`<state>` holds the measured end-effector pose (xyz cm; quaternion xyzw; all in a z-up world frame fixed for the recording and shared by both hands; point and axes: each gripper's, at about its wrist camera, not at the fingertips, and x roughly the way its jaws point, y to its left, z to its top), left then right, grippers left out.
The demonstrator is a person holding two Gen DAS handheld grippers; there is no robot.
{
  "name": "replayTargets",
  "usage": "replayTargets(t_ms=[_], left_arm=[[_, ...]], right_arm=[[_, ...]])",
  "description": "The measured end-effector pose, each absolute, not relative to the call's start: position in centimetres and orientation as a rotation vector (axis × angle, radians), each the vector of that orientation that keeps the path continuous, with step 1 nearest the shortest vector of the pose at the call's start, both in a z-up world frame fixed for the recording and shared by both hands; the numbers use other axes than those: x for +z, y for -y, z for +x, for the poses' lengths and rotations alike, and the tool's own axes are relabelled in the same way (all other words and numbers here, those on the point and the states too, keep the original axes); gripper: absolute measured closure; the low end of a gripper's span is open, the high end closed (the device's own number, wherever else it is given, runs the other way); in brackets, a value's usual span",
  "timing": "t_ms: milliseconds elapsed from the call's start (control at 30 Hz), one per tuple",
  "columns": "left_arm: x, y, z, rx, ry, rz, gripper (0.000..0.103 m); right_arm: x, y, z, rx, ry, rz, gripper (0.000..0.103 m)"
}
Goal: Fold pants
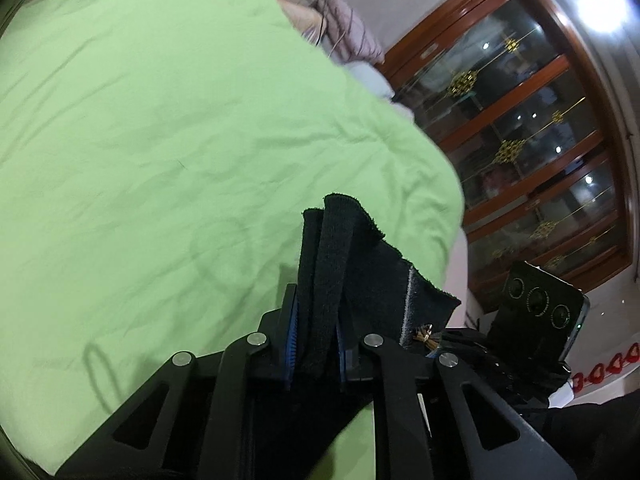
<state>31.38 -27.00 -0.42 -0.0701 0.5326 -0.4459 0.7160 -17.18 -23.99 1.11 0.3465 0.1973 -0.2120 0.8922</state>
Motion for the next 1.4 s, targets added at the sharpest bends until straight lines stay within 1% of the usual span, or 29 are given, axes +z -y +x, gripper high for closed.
replayTargets(t_ms=[167, 267, 400, 533, 733, 933, 1133, 1300, 1367, 1400], left_arm=[[2.0, 23.5, 29.6, -0.998, -1.109, -0.225, 0.089], [3.2, 21.5, 28.1, -0.991, -1.062, -0.223, 0.089], [4.3, 18.6, 26.0, -0.970, -1.015, -0.215, 0.089], [4.4, 15.8, 24.8, -0.944, -0.989, -0.244, 0.090], [2.3, 11.1, 23.3, -0.886, -0.981, -0.319, 0.092], [-1.2, 6.7, 23.0, -0.810, -1.011, -0.398, 0.092], [-4.9, 4.7, 22.8, -0.744, -1.055, -0.476, 0.092], [-5.9, 3.5, 22.1, -0.703, -1.053, -0.515, 0.091], [-6.1, 2.9, 22.0, -0.672, -1.048, -0.527, 0.085], [-6.2, 2.5, 21.7, -0.653, -1.048, -0.534, 0.085]], right_arm=[[3.2, 21.8, -15.2, -0.343, -0.401, 0.652, 0.090], [4.0, 20.4, -13.5, -0.281, -0.407, 0.618, 0.090], [4.1, 18.8, -11.2, -0.210, -0.435, 0.593, 0.090], [3.5, 17.8, -9.2, -0.142, -0.465, 0.596, 0.090], [2.1, 16.5, -6.0, -0.070, -0.535, 0.594, 0.090], [0.0, 15.7, -3.1, -0.038, -0.623, 0.579, 0.090], [-2.2, 15.3, -1.0, -0.046, -0.721, 0.561, 0.090], [-2.7, 14.6, 0.0, -0.067, -0.780, 0.508, 0.089], [-2.8, 14.5, 0.2, -0.066, -0.798, 0.501, 0.088], [-2.8, 14.5, 0.3, -0.063, -0.804, 0.498, 0.086]])
